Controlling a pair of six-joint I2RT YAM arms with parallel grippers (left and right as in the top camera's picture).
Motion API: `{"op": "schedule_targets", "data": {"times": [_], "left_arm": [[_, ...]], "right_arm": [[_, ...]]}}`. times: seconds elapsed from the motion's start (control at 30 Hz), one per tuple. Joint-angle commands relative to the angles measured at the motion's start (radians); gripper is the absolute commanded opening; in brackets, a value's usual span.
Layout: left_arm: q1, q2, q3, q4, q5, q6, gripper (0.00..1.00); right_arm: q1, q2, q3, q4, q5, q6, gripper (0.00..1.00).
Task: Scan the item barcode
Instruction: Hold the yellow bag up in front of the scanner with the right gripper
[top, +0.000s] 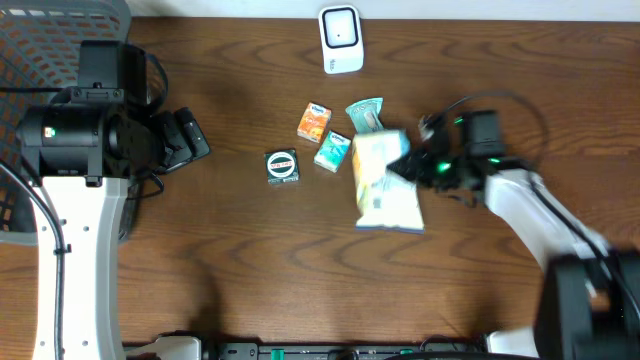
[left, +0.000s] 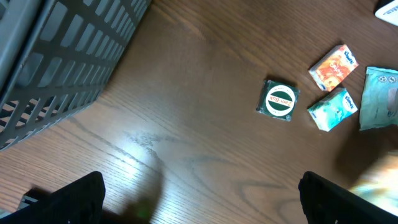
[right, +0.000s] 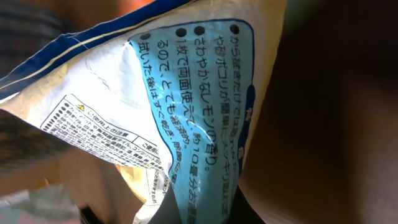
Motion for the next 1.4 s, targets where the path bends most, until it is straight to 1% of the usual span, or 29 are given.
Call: {"op": "schedule_targets", "data": {"times": [0.0,0.07,0.13,0.23,0.37,0.53,0.67,0.8,1.0,1.13,1.27,1.37], "left_arm": [[0.005,0.003,-0.002,-0.002,-0.008,-0.004,0.97],[0.005,0.003,-0.002,-0.002,-0.008,-0.004,0.98],[0.005,0.003,-0.002,-0.002,-0.008,-0.004,0.98],[0.005,0.003,-0.002,-0.002,-0.008,-0.004,0.98],[0.005,0.003,-0.002,-0.002,-0.008,-0.004,0.98],[0.005,0.003,-0.002,-0.002,-0.008,-0.004,0.98],[0.005,0.003,-0.002,-0.002,-0.008,-0.004,0.98],[0.005,0.003,-0.002,-0.002,-0.008,-0.004,0.98],[0.005,0.003,-0.002,-0.002,-0.008,-0.004,0.98],[0.005,0.003,-0.002,-0.002,-0.008,-0.004,0.98],[0.005,0.003,-0.002,-0.002,-0.008,-0.004,0.98],[0.005,0.003,-0.002,-0.002,-0.008,-0.004,0.98]], "right_arm": [[-0.009,-0.179,0.015,0.068,-0.074,0.023,0.01],[0.005,-0.235,0.015,0.121,-0.07,0.03,0.01],[0.027,-0.279,0.015,0.19,-0.032,0.077,0.01],[0.068,-0.315,0.015,0.292,0.073,0.166,0.01],[0.135,-0.315,0.015,0.415,0.176,0.246,0.01],[0.237,-0.3,0.015,0.491,0.299,0.322,0.01],[0.286,-0.279,0.015,0.541,0.319,0.346,0.01],[0.286,-0.275,0.015,0.54,0.311,0.38,0.01],[0.286,-0.275,0.015,0.515,0.265,0.378,0.01],[0.286,-0.275,0.015,0.458,0.266,0.351,0.01],[0.286,-0.274,0.015,0.438,0.26,0.351,0.01],[0.286,-0.274,0.015,0.421,0.235,0.322,0.01]]}}
